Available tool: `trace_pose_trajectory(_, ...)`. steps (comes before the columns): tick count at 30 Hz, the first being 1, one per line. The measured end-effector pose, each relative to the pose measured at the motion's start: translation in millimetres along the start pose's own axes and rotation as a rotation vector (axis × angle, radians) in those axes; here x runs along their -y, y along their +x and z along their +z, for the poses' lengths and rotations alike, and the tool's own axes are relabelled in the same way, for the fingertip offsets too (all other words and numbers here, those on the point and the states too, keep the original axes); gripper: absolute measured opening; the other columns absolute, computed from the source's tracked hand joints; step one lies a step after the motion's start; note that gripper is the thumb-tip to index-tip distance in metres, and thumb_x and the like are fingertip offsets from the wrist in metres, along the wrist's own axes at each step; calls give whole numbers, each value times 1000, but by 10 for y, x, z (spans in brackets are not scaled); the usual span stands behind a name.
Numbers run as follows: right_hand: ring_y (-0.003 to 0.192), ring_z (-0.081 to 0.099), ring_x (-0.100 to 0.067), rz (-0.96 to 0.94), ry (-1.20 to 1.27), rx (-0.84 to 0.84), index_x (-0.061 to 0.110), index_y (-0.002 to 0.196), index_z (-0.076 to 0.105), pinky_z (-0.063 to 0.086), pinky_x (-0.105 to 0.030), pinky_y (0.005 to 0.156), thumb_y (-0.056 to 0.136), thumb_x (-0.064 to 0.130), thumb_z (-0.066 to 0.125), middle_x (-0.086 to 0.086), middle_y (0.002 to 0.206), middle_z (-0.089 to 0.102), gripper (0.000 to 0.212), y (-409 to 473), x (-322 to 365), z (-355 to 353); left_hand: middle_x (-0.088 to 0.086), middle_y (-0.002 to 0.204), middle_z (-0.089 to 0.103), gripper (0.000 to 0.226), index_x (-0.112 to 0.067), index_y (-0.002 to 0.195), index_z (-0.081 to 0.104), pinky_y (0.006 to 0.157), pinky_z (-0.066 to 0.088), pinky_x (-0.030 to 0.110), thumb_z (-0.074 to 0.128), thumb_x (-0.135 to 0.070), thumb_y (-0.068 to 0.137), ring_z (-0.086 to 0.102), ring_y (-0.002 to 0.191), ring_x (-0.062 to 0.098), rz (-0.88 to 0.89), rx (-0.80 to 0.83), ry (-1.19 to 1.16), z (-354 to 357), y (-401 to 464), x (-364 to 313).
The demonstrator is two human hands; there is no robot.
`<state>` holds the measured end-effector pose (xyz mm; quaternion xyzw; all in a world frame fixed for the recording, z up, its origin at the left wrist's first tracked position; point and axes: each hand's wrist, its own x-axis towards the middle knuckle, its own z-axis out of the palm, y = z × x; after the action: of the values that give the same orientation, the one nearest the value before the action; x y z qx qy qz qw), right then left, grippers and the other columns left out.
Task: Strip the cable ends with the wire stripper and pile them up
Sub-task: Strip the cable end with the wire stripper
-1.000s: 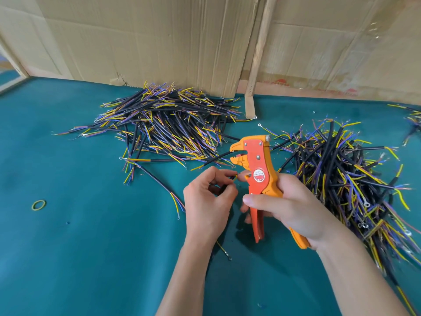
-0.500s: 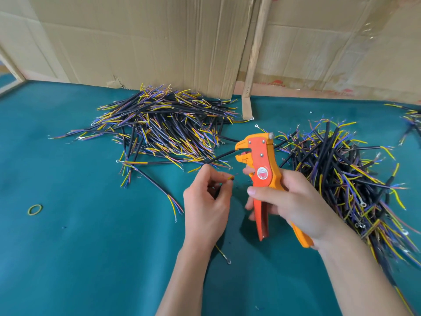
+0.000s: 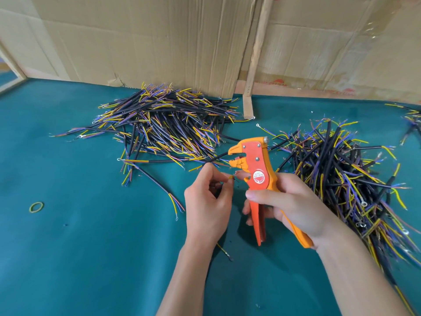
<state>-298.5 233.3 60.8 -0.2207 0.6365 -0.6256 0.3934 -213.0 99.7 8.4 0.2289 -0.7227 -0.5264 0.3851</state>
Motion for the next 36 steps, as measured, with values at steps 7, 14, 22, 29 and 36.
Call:
trace_pose_trajectory(7,78,65,-37,-24,49,36,12,122,73,56,-44,67,79,16,75,-29,83,64,44,14,4,5,-3,74,66,32,-24,73,49,62,48,38,70,-4,87,54,62,24,-22,25,8,3,9,8)
trace_pose_trajectory(14,71,64,-39,-36,157,74,6,121,72,57,-45,65,81,12,69,-34,84,62,41,11,18,-24,-4,71,63,30,-15,72,49,61,46,35,71,-2,87,52,64,26,-46,11,-18,-8,34,24)
trace_pose_trajectory(22,79,65,-37,-10,102,74,6,121,73,57,-47,65,80,12,71,-41,96,60,42,34,-30,12,-3,75,67,31,-16,72,50,62,49,41,72,-2,88,58,66,30,-45,36,-51,-4,44,30)
trace_pose_trajectory(29,77,62,-36,-11,184,65,5,123,72,56,-46,65,80,10,71,-27,92,63,43,29,-19,0,-4,77,68,30,-16,72,50,68,51,38,72,-1,87,61,72,26,-52,62,-58,-19,40,13)
trace_pose_trajectory(36,71,60,-38,5,258,65,2,123,71,57,-43,63,81,12,68,-33,83,56,44,7,27,-18,4,76,67,27,-12,74,52,70,50,42,74,-3,87,61,74,32,-72,61,-98,-13,49,17)
